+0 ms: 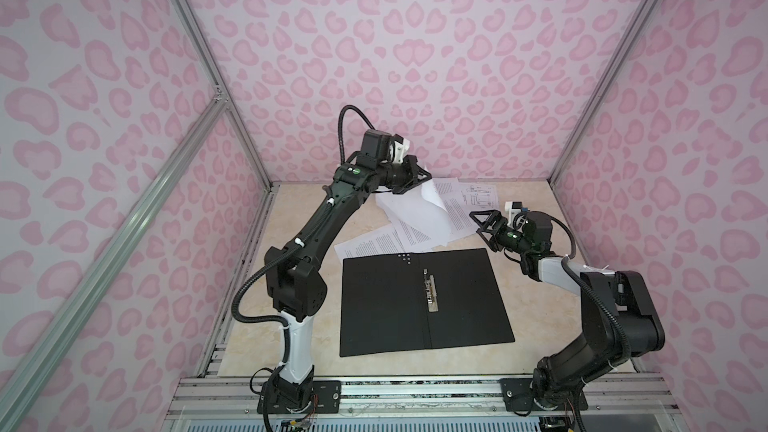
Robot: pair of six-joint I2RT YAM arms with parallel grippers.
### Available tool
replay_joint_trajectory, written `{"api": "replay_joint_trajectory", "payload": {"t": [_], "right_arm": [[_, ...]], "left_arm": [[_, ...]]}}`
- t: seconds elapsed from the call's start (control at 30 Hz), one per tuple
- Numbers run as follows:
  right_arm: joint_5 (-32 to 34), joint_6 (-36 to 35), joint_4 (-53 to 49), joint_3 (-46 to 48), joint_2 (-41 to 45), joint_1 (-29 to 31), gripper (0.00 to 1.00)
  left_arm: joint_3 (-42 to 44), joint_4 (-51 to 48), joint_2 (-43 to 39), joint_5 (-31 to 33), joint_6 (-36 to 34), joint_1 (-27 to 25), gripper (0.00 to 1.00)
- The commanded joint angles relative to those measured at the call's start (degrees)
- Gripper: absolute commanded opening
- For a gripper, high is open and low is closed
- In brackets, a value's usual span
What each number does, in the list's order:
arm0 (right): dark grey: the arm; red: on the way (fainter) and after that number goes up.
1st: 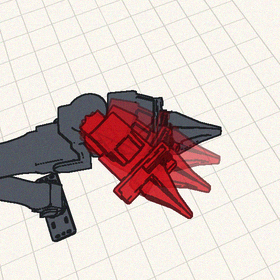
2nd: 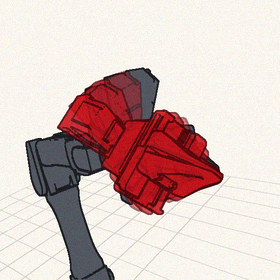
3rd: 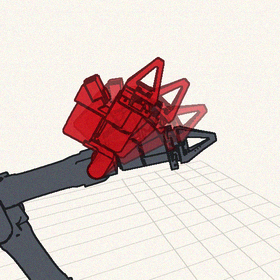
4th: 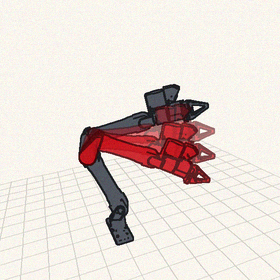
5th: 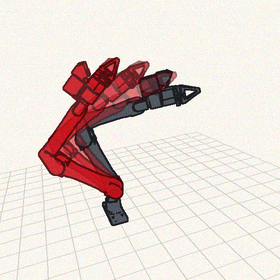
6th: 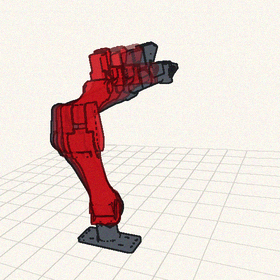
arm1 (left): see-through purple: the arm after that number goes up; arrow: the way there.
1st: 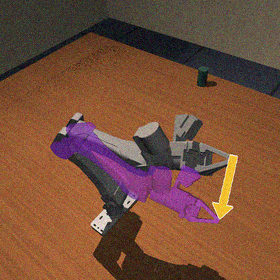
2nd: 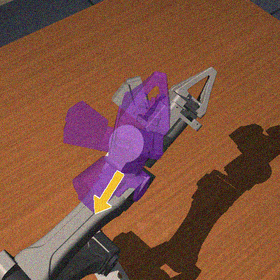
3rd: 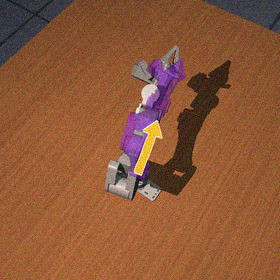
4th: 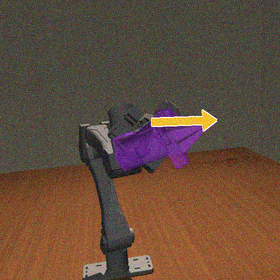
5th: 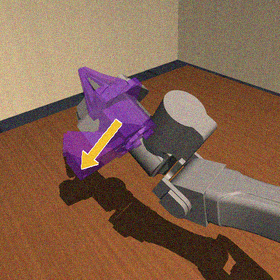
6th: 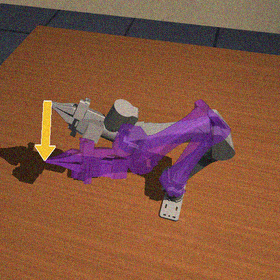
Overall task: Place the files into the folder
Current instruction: 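Grasp a white sheet with the left gripper and lift it up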
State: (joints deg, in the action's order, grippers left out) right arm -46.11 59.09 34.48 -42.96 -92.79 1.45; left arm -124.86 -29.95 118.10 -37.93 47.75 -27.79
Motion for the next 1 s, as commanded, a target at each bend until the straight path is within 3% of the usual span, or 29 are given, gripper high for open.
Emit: {"api": "replay_joint_trajectory", "payload": {"t": [0.0, 0.17, 0.4, 0.53, 0.7, 0.8, 0.97], "right_arm": [[-1.0, -0.7, 1.0, -0.5, -0.7, -0.3, 0.98], [-3.3, 5.9, 9.5, -0.5, -2.9, -0.5, 0.98], [-6.7, 24.8, 37.8, 0.1, -9.4, -0.2, 0.98], [-7.0, 33.0, 49.7, -0.6, -13.9, 0.1, 0.87], [-7.8, 33.2, 51.2, -1.1, -15.9, 0.6, 0.69], [-7.9, 32.8, 50.8, -1.7, -15.9, 1.3, 0.53], [-7.9, 29.8, 46.2, -1.7, -15.6, 2.2, 0.45]], "left_arm": [[-6.9, 3.7, 4.4, -5.2, 5.0, -1.9, 0.04], [-2.2, 11.1, 2.4, -8.3, 9.2, -2.1, 0.04], [13.0, 18.2, -3.8, -8.6, 10.9, -1.3, 0.05], [21.7, 22.8, -6.6, -9.3, 12.5, -0.3, 0.04], [27.4, 23.2, -9.4, -9.0, 11.2, 1.0, 0.05], [30.2, 23.3, -10.4, -9.4, 10.7, 1.6, 0.04], [34.0, 27.5, -12.3, -10.7, 12.0, 2.5, 0.04]]}}
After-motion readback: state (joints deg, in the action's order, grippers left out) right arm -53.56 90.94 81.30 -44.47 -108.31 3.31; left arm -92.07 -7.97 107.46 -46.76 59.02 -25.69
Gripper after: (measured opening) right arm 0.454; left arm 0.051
